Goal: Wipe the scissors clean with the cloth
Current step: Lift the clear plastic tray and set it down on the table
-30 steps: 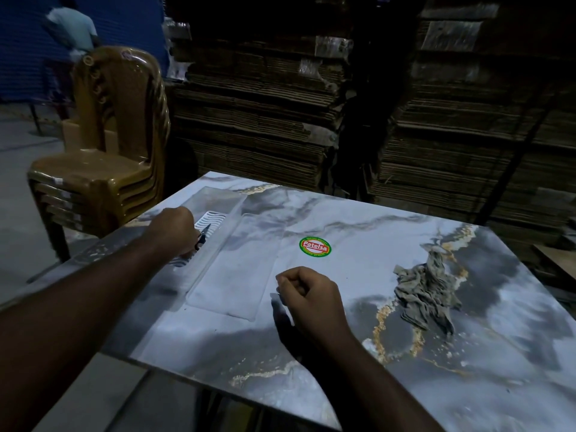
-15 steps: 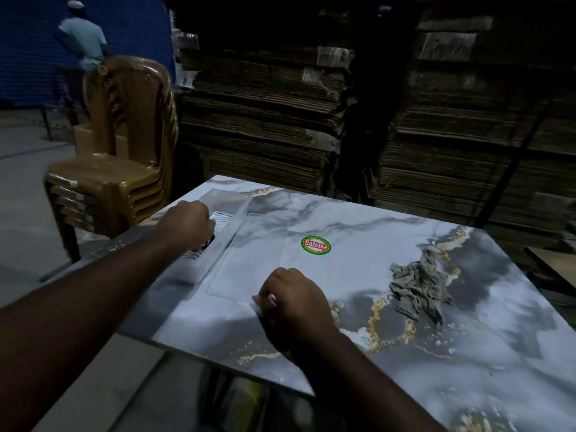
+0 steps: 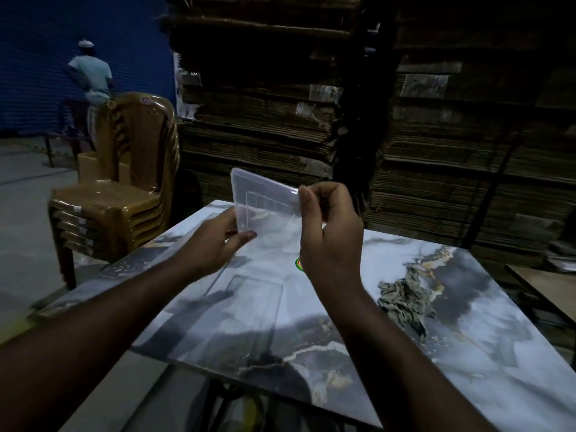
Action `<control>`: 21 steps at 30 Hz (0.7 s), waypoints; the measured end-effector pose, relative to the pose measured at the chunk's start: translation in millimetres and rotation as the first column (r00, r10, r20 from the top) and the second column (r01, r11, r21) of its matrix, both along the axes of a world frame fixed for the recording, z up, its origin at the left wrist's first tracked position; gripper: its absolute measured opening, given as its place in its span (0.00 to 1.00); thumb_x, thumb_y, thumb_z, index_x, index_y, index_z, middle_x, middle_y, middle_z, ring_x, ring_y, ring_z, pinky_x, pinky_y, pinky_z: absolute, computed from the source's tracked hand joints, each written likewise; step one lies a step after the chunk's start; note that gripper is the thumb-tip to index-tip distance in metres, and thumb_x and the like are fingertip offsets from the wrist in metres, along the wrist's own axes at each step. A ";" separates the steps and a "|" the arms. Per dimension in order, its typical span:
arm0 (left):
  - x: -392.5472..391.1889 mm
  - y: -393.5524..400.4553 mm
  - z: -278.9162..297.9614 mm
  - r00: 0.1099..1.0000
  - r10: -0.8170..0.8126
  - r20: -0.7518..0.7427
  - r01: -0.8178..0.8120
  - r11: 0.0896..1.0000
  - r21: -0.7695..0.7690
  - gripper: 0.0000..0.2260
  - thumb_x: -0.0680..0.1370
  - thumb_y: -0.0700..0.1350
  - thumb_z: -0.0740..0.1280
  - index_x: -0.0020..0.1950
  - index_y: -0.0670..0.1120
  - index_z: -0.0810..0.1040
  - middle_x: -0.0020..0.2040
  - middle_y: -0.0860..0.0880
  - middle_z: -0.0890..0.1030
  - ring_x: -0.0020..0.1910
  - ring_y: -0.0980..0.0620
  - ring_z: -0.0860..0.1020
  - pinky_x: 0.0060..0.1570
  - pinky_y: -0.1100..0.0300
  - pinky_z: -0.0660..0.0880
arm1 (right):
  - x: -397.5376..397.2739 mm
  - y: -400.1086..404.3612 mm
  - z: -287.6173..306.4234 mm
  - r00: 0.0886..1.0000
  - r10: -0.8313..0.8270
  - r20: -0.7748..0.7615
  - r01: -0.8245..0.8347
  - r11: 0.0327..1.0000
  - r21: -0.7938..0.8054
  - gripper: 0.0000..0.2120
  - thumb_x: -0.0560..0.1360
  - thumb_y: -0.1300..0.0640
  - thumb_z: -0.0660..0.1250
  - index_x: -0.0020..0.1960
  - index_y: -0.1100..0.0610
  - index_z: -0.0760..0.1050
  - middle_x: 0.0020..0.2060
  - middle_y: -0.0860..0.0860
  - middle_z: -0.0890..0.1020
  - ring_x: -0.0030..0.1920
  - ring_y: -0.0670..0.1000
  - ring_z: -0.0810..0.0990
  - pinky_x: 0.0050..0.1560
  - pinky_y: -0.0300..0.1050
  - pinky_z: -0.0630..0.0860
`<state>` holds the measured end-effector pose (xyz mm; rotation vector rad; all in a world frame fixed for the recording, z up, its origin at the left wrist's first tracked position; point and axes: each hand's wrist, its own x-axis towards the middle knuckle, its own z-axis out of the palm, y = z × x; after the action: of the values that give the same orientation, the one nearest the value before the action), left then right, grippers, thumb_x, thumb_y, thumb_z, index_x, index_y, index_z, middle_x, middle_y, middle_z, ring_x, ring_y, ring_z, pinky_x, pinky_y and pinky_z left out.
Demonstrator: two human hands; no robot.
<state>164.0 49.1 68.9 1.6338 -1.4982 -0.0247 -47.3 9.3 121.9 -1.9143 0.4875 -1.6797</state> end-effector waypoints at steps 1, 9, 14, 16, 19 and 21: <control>-0.1 -0.2 5.2 1.000 -0.001 0.002 0.001 0.999 -0.034 0.11 0.81 0.45 0.71 0.63 0.46 0.81 0.58 0.50 0.85 0.54 0.56 0.83 0.53 0.57 0.81 | 0.1 -0.7 7.5 0.995 0.068 0.067 -0.071 0.997 0.034 0.04 0.84 0.53 0.67 0.50 0.49 0.75 0.42 0.46 0.82 0.43 0.45 0.81 0.45 0.42 0.77; 4.4 10.5 39.4 0.888 -0.180 -0.424 0.139 0.982 -0.125 0.09 0.83 0.34 0.65 0.62 0.34 0.72 0.47 0.33 0.84 0.42 0.43 0.84 0.45 0.54 0.83 | 21.3 -28.9 -19.4 0.944 0.280 -0.175 -0.158 0.848 0.505 0.20 0.83 0.55 0.69 0.72 0.47 0.70 0.57 0.51 0.84 0.52 0.51 0.84 0.47 0.42 0.79; 25.8 14.2 41.2 0.892 0.044 -0.449 -0.049 0.999 0.000 0.12 0.83 0.45 0.68 0.64 0.43 0.75 0.46 0.43 0.86 0.35 0.52 0.84 0.43 0.46 0.84 | 49.9 -23.9 -49.9 0.868 0.494 -0.048 -0.320 0.630 0.707 0.29 0.84 0.64 0.66 0.77 0.41 0.64 0.44 0.56 0.84 0.39 0.53 0.84 0.41 0.51 0.84; 37.7 15.2 35.7 0.902 0.160 -0.400 -0.139 0.987 0.082 0.11 0.83 0.48 0.68 0.63 0.45 0.77 0.47 0.44 0.86 0.38 0.47 0.85 0.43 0.46 0.84 | 67.3 -22.0 -53.8 0.866 0.500 -0.004 -0.330 0.577 0.747 0.25 0.84 0.66 0.66 0.77 0.50 0.66 0.42 0.55 0.82 0.35 0.53 0.81 0.37 0.49 0.83; 60.0 17.3 22.7 0.896 0.287 -0.340 -0.233 0.953 0.192 0.10 0.84 0.46 0.65 0.61 0.42 0.79 0.50 0.42 0.85 0.45 0.41 0.84 0.46 0.48 0.82 | 94.5 -20.7 -58.1 0.850 0.526 -0.017 -0.296 0.504 0.812 0.14 0.84 0.67 0.64 0.69 0.61 0.70 0.40 0.56 0.80 0.29 0.50 0.80 0.31 0.45 0.82; 77.1 16.8 11.4 0.890 0.349 -0.293 -0.274 0.924 0.267 0.10 0.85 0.43 0.64 0.61 0.39 0.80 0.51 0.39 0.84 0.45 0.43 0.81 0.46 0.49 0.80 | 110.8 -20.1 -61.0 0.844 0.536 -0.008 -0.284 0.461 0.841 0.14 0.84 0.67 0.66 0.68 0.58 0.71 0.41 0.57 0.80 0.27 0.50 0.79 0.29 0.44 0.82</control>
<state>241.1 65.9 80.3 1.9221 -0.9856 -0.2855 63.5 -10.7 60.9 -1.3568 0.6802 -0.6280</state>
